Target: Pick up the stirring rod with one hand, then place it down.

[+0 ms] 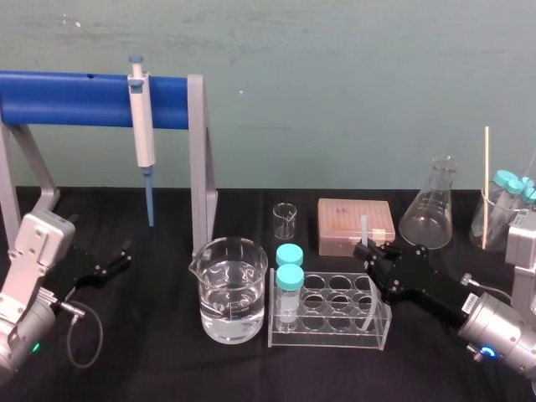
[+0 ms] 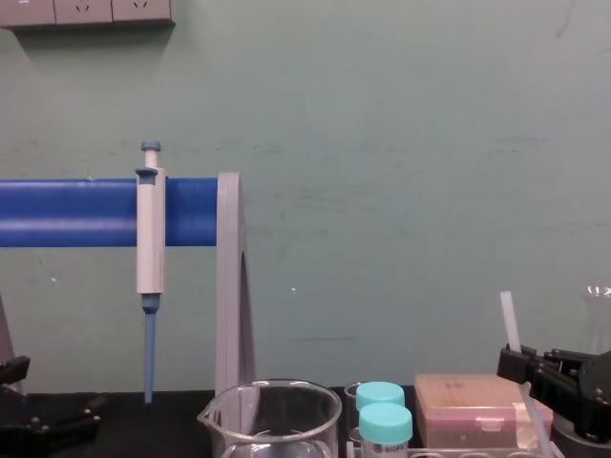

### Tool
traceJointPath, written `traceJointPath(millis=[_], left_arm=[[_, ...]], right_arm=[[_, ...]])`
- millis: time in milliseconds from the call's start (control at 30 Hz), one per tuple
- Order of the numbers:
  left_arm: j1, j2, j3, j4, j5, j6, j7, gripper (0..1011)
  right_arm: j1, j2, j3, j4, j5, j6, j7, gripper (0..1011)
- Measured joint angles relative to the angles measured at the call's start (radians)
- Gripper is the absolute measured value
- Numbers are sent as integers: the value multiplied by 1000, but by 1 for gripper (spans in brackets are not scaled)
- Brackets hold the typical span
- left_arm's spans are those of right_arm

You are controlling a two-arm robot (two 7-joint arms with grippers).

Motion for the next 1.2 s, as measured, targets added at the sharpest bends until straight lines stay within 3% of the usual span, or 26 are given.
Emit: traceJointPath(millis=[100, 267, 900, 1033, 1133, 1167, 1200], left_arm=[[0, 0, 0, 0, 0, 0, 0, 1000], [0, 0, 0, 0, 0, 0, 0, 1000], [0, 0, 0, 0, 0, 0, 0, 1000], [0, 0, 0, 0, 0, 0, 0, 1000], [0, 0, 0, 0, 0, 0, 0, 1000], [0, 0, 0, 0, 0, 0, 0, 1000], [0, 0, 0, 0, 0, 0, 0, 1000]], right_arm=[[0, 0, 0, 0, 0, 0, 1, 74], [0, 0, 0, 0, 0, 1, 1, 178], [0, -1, 2, -1, 0, 1, -5, 791], [-10, -12, 33, -16, -21, 2, -93, 898], [-28, -24, 66, -41, -61, 13, -208, 977], [-42, -33, 83, -56, -93, 33, -297, 985], [-49, -37, 91, -63, -109, 45, -338, 1003]])
